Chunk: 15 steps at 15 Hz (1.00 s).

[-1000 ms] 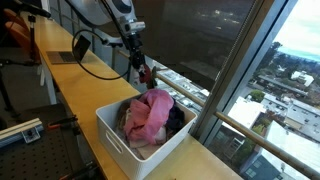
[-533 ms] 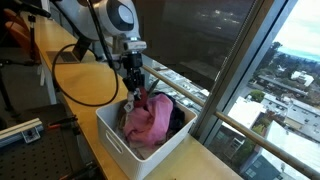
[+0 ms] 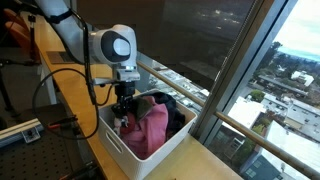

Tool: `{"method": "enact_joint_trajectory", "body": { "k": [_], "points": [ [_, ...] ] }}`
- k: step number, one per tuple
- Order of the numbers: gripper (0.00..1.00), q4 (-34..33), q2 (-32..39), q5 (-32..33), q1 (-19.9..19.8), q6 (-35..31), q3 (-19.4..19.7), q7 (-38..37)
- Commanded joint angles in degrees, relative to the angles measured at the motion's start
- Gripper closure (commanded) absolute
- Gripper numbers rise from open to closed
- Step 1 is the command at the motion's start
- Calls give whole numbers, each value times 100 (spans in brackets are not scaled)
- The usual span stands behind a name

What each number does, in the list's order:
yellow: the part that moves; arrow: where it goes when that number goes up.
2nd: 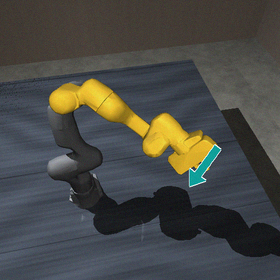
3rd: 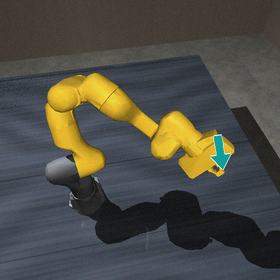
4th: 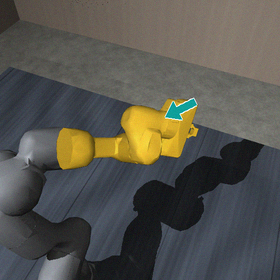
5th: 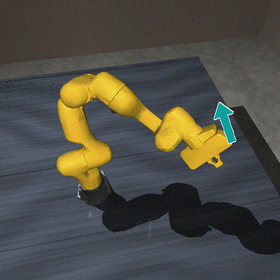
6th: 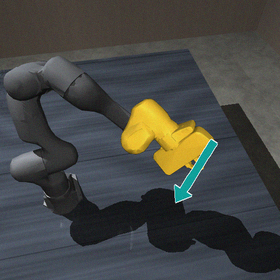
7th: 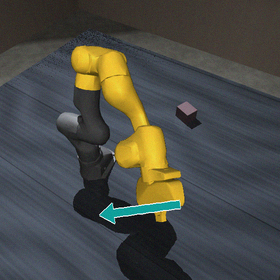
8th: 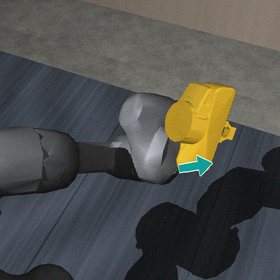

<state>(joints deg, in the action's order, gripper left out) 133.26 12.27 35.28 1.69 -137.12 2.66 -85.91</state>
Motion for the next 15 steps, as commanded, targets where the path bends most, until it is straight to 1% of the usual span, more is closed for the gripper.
{"method": "enact_joint_trajectory", "body": {
  "k": [1,3,4,8,9,10,11,12,13,14,15],
  "points": [
    [56,-67,184,-336,113,-117,-28,277],
    [43,37,-21,-382,238,-51,-57,290],
    [35,100,-186,-381,311,-4,-76,265],
    [5,288,-1116,-215,618,378,-247,22],
    [1,281,-1368,-138,686,587,-337,-87],
    [0,263,-1563,-138,709,747,-451,-121],
    [0,268,-1775,-183,746,896,-604,-168],
    [0,305,-1945,-290,769,888,-759,-150],
    [0,350,-2092,-443,793,783,-902,-80],
    [0,487,-2215,-704,853,353,-1031,32],
    [0,590,-2335,-895,897,81,-1153,70]
  ]
}}
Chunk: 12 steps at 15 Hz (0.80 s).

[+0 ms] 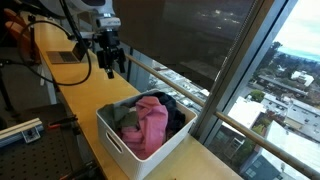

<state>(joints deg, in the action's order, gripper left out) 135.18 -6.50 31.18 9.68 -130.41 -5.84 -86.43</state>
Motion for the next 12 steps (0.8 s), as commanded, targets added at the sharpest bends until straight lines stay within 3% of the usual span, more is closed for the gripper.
{"method": "enact_joint_trajectory", "body": {
  "k": [1,2,3,5,12],
  "points": [
    [0,521,-532,-582,161,-890,-473,38],
    [0,635,-603,-694,219,-1202,-614,46],
    [0,327,-359,-501,-12,-754,-608,47],
    [0,504,-465,-617,67,-1034,-796,25],
    [0,558,-501,-629,58,-1072,-806,22]
  ]
}}
